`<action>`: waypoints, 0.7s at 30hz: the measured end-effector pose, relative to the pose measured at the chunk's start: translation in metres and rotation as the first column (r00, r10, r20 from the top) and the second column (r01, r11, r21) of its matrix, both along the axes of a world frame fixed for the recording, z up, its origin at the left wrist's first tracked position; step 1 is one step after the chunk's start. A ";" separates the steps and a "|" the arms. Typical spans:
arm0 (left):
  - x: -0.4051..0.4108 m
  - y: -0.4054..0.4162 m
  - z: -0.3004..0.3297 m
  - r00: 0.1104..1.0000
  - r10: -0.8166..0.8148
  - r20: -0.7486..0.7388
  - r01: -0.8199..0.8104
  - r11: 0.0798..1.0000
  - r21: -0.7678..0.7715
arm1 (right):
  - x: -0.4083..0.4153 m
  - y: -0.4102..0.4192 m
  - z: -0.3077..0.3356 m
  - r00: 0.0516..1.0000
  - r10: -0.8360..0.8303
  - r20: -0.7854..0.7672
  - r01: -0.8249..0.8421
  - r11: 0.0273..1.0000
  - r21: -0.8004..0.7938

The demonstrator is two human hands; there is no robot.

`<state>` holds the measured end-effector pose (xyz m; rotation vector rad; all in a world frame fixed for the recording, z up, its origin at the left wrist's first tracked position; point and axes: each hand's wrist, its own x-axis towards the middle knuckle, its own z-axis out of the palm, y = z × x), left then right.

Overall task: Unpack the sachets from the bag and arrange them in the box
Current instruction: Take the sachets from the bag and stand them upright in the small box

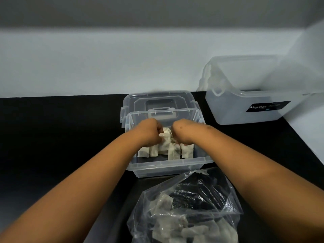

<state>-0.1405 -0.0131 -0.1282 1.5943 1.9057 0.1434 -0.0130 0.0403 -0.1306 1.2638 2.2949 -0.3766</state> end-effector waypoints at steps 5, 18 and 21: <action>0.009 0.010 -0.013 0.983 -0.126 -0.135 0.103 0.980 -0.172 | 0.005 -0.001 0.014 0.998 -0.007 -0.070 0.014 0.995 0.101; 0.017 0.012 -0.017 0.895 -0.220 -0.389 0.176 0.974 -0.146 | 0.048 -0.041 0.057 0.914 -0.033 -0.405 0.064 0.996 0.062; 0.017 0.007 -0.004 0.909 -0.144 -0.392 0.143 0.989 -0.032 | 0.055 -0.048 0.059 0.893 -0.003 -0.449 0.043 0.996 0.077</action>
